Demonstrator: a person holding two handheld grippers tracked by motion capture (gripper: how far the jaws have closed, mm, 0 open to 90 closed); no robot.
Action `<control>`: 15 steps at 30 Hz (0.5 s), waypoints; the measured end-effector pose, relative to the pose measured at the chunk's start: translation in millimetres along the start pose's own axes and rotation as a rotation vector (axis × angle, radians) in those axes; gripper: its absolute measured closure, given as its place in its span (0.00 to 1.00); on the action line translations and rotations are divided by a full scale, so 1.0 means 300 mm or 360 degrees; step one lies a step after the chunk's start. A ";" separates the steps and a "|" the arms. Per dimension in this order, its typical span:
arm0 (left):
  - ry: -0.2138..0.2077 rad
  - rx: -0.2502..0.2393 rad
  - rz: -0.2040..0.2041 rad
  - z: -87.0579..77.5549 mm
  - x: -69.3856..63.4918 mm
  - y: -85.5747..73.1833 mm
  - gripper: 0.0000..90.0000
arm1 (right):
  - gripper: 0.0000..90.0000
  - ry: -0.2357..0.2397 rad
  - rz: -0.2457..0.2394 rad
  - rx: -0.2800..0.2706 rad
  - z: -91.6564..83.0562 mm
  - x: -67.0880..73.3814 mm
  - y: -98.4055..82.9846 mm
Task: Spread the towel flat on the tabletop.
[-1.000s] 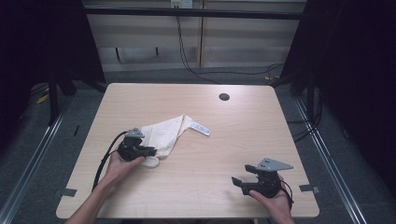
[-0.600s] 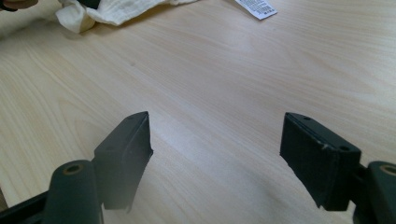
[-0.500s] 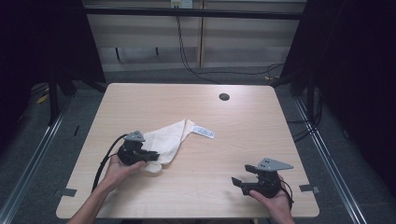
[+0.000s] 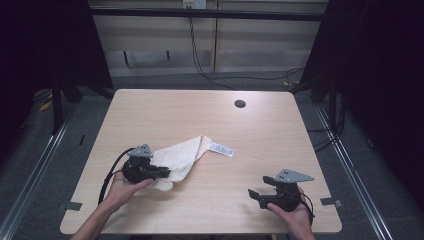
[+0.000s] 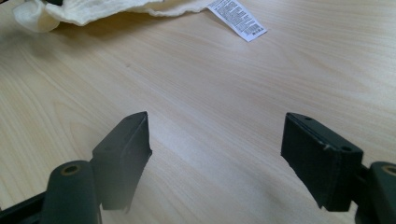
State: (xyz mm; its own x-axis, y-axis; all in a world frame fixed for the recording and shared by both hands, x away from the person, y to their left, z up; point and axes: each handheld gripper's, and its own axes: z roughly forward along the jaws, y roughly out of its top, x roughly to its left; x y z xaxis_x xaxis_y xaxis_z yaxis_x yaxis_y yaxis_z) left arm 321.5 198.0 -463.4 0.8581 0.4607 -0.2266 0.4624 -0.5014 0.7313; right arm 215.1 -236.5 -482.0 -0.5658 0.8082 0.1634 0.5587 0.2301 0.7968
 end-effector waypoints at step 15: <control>-0.0152 -0.0024 0.0143 -0.070 -0.165 -0.011 0.93 | 0.27 0.0025 0.0002 0.0012 0.007 0.004 0.001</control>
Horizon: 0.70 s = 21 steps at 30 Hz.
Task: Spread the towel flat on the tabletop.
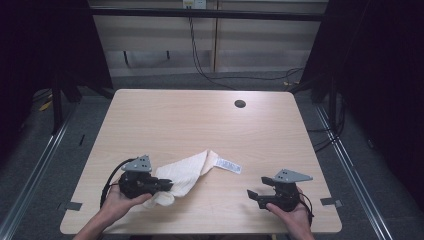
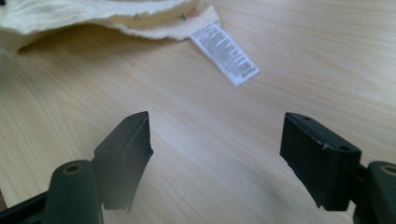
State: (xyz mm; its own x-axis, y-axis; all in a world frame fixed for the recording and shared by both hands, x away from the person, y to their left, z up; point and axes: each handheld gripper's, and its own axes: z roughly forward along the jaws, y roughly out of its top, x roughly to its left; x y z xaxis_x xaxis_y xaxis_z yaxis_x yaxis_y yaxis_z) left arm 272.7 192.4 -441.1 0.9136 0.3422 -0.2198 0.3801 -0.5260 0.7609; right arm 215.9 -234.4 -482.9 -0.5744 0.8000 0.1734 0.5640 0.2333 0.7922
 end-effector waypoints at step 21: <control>-0.0030 0.0065 0.0039 0.100 -0.054 -0.041 0.61 | 0.27 0.0022 -0.0013 0.0013 0.005 0.001 0.001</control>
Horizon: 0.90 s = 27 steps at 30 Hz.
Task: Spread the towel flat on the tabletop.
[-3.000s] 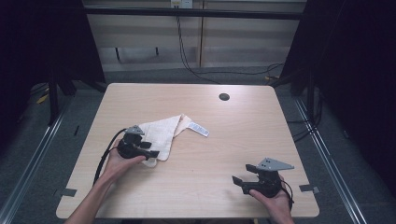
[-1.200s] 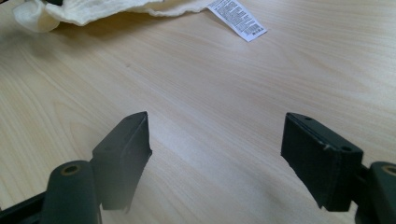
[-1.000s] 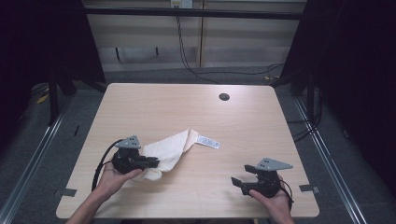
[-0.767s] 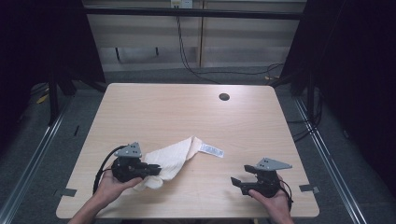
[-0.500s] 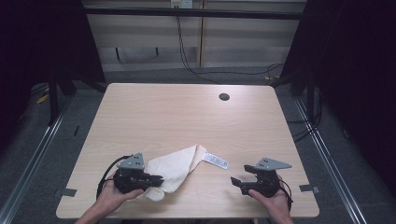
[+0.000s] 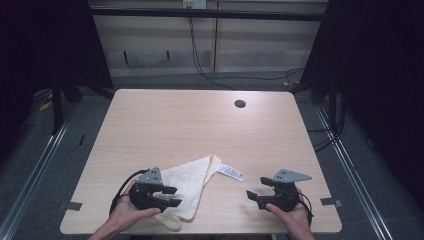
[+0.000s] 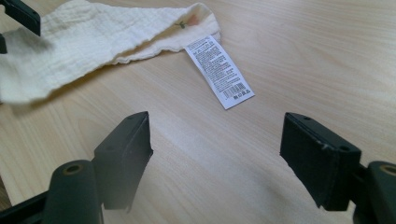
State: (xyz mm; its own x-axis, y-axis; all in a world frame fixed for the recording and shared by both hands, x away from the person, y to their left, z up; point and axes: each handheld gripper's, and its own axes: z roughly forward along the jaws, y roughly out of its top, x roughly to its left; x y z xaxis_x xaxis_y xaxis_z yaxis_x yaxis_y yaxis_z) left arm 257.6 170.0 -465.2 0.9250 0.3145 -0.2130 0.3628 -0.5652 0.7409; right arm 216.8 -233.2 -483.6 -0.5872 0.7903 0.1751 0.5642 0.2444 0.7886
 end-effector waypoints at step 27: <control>-0.0094 0.0235 0.0237 0.160 -0.112 -0.015 0.73 | 0.26 0.0039 -0.0013 0.0005 0.003 0.006 0.002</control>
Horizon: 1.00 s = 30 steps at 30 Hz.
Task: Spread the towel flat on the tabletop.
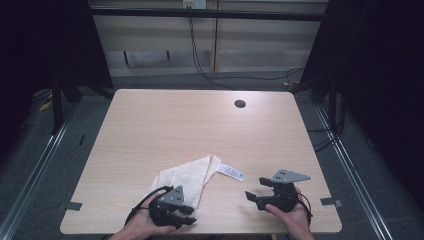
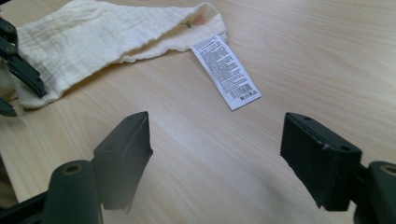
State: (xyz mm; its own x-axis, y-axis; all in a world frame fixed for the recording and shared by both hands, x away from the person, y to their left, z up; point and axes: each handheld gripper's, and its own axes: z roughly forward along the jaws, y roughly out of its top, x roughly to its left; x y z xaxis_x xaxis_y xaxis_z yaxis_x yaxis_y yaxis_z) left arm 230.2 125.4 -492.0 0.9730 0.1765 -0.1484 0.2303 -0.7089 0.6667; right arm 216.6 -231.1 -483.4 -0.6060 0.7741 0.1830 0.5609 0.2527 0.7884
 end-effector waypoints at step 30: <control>0.0062 -0.0496 -0.0343 -0.252 0.178 0.027 0.97 | 0.28 0.0068 -0.0065 0.0059 0.010 0.021 0.052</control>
State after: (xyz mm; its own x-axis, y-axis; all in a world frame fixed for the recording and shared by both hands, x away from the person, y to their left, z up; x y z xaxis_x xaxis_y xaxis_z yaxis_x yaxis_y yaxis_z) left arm 283.1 180.8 -439.2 0.9001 0.3289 -0.2858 0.4091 -0.4118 0.8143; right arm 223.3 -220.5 -471.8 -0.6521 0.7372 0.1767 0.5552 0.3057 0.7735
